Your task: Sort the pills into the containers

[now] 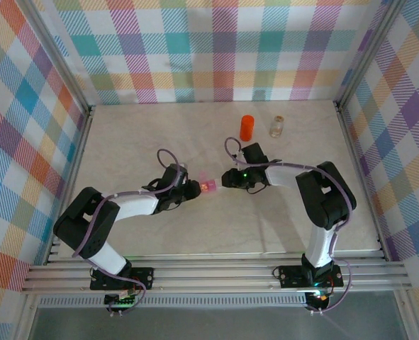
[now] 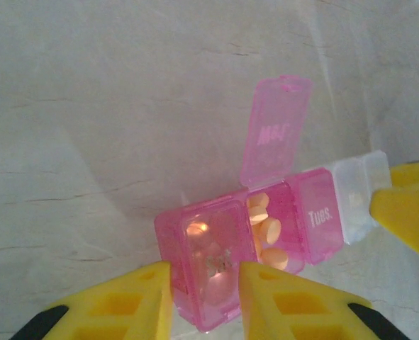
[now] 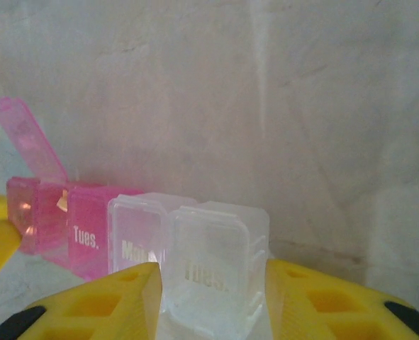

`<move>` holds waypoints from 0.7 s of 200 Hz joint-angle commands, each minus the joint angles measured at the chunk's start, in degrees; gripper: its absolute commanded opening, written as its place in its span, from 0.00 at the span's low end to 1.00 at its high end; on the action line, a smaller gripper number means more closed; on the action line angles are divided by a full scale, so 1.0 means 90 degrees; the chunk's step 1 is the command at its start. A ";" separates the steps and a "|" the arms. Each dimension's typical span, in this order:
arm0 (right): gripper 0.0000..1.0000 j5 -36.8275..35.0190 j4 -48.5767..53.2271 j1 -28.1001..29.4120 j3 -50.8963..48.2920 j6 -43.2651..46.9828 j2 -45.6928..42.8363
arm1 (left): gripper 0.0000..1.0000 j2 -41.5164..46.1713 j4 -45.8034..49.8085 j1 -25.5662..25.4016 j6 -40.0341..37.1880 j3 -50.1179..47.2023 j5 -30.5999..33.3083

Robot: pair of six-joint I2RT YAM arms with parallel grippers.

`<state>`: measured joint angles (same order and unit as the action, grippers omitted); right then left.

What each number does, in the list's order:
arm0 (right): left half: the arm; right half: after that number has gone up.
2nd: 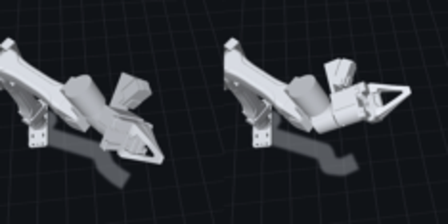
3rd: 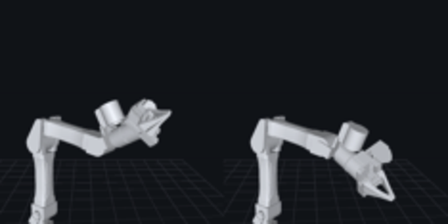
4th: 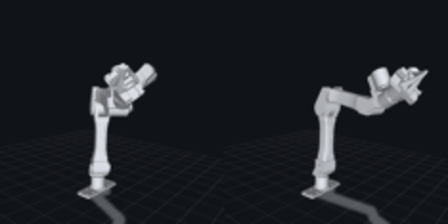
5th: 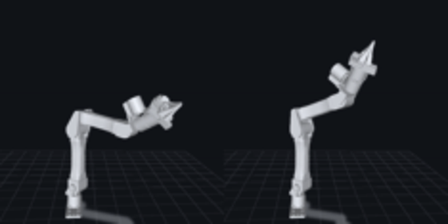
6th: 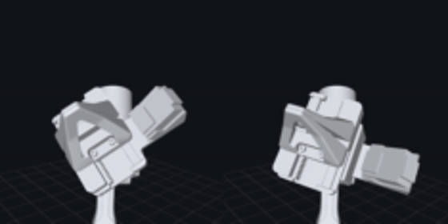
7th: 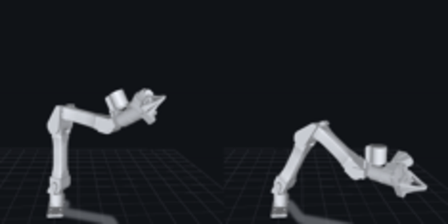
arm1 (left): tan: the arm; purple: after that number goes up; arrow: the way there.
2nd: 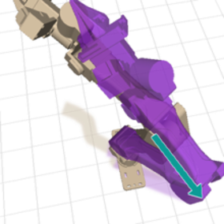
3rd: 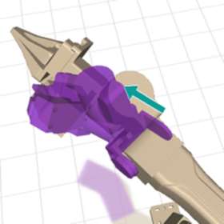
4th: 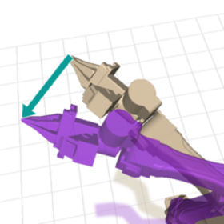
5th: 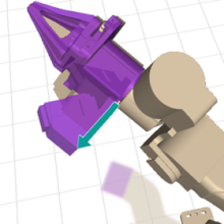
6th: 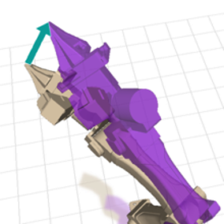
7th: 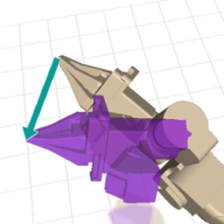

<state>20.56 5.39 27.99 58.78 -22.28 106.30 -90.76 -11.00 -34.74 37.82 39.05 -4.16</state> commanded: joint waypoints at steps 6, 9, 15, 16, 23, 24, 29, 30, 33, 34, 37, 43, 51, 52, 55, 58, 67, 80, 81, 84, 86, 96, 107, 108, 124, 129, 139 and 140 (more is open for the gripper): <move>0.42 0.0431 0.0736 -0.0050 0.0445 0.0762 0.0333 | 0.29 -0.0061 -0.0096 -0.0258 0.0132 0.0279 -0.0231; 0.42 0.0448 0.0791 -0.0066 0.0493 0.0816 0.0353 | 0.29 -0.0070 -0.0082 -0.0265 0.0133 0.0280 -0.0223; 0.42 0.0459 0.0912 -0.0099 0.0581 0.0920 0.0406 | 0.29 -0.0072 -0.0052 -0.0270 0.0158 0.0285 -0.0206; 0.42 0.0460 0.0928 -0.0105 0.0594 0.0936 0.0415 | 0.29 -0.0072 -0.0049 -0.0270 0.0156 0.0288 -0.0204; 0.42 0.0465 0.1054 -0.0130 0.0692 0.1052 0.0476 | 0.29 -0.0072 0.0012 -0.0276 0.0167 0.0292 -0.0185; 0.42 0.0467 0.1072 -0.0136 0.0698 0.1061 0.0485 | 0.29 -0.0072 0.0022 -0.0273 0.0170 0.0291 -0.0178; 0.43 0.0464 0.1141 -0.0164 0.0767 0.1132 0.0522 | 0.29 -0.0063 0.0058 -0.0266 0.0185 0.0297 -0.0149; 0.43 0.0462 0.1145 -0.0167 0.0780 0.1145 0.0527 | 0.29 -0.0063 0.0074 -0.0268 0.0184 0.0294 -0.0141; 0.43 0.0458 0.1198 -0.0177 0.0817 0.1185 0.0551 | 0.29 -0.0063 0.0109 -0.0278 0.0190 0.0291 -0.0121; 0.43 0.0459 0.1208 -0.0179 0.0829 0.1201 0.0557 | 0.29 -0.0058 0.0119 -0.0274 0.0186 0.0295 -0.0117; 0.43 0.0445 0.1257 -0.0180 0.0861 0.1240 0.0578 | 0.29 -0.0050 0.0140 -0.0275 0.0183 0.0291 -0.0105; 0.43 0.0430 0.1338 -0.0206 0.0929 0.1328 0.0607 | 0.28 -0.0012 0.0183 -0.0277 0.0189 0.0275 -0.0073; 0.43 0.0429 0.1443 -0.0222 0.1017 0.1438 0.0646 | 0.28 0.0076 0.0212 -0.0273 0.0174 0.0235 -0.0009; 0.43 0.0425 0.1452 -0.0226 0.1027 0.1449 0.0648 | 0.28 0.0095 0.0214 -0.0272 0.0168 0.0229 0.0007; 0.43 0.0426 0.1495 -0.0230 0.1051 0.1488 0.0663 | 0.28 0.0157 0.0215 -0.0270 0.0143 0.0208 0.0054; 0.43 0.0428 0.1525 -0.0230 0.1074 0.1526 0.0676 | 0.28 0.0229 0.0224 -0.0271 0.0115 0.0184 0.0097; 0.43 0.0447 0.1594 -0.0246 0.1129 0.1607 0.0702 | 0.28 0.0491 0.0336 -0.0256 -0.0011 0.0154 0.0317; 0.43 0.0486 0.1605 -0.0248 0.1153 0.1682 0.0728 | 0.28 0.0891 0.0725 -0.0197 -0.0215 0.0208 0.0634; 0.43 0.0488 0.1602 -0.0248 0.1149 0.1683 0.0728 | 0.28 0.0922 0.0739 -0.0190 -0.0236 0.0215 0.0656; 0.43 0.0499 0.1586 -0.0250 0.1145 0.1692 0.0736 | 0.28 0.1005 0.0828 -0.0163 -0.0288 0.0246 0.0695; 0.43 0.0506 0.1581 -0.0254 0.1144 0.1694 0.0737 | 0.28 0.1049 0.0880 -0.0144 -0.0306 0.0264 0.0714; 0.43 0.0529 0.1552 -0.0252 0.1144 0.1716 0.0774 | 0.29 0.1277 0.1121 -0.0031 -0.0400 0.0346 0.0759; 0.43 0.0573 0.1531 -0.0250 0.1153 0.1733 0.0813 | 0.29 0.1399 0.1378 0.0111 -0.0487 0.0473 0.0820; 0.43 0.0575 0.1530 -0.0254 0.1154 0.1733 0.0819 | 0.30 0.1406 0.1408 0.0130 -0.0489 0.0494 0.0832; 0.43 0.0603 0.1512 -0.0254 0.1147 0.1750 0.0836 | 0.32 0.1183 0.1956 0.0460 -0.0608 0.0851 0.0863; 0.43 0.0606 0.1492 -0.0253 0.1131 0.1756 0.0826 | 0.31 0.1012 0.2106 0.0603 -0.0619 0.0994 0.0782; 0.43 0.0599 0.1425 -0.0258 0.1089 0.1745 0.0789 | 0.29 0.0641 0.2236 0.0832 -0.0639 0.1225 0.0529; 0.43 0.0598 0.1419 -0.0258 0.1082 0.1744 0.0788 | 0.29 0.0602 0.2242 0.0842 -0.0643 0.1251 0.0501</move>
<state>24.88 16.38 25.82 68.51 -8.27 112.14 -80.12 1.48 -31.46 34.44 45.93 1.17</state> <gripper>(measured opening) 0.430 0.303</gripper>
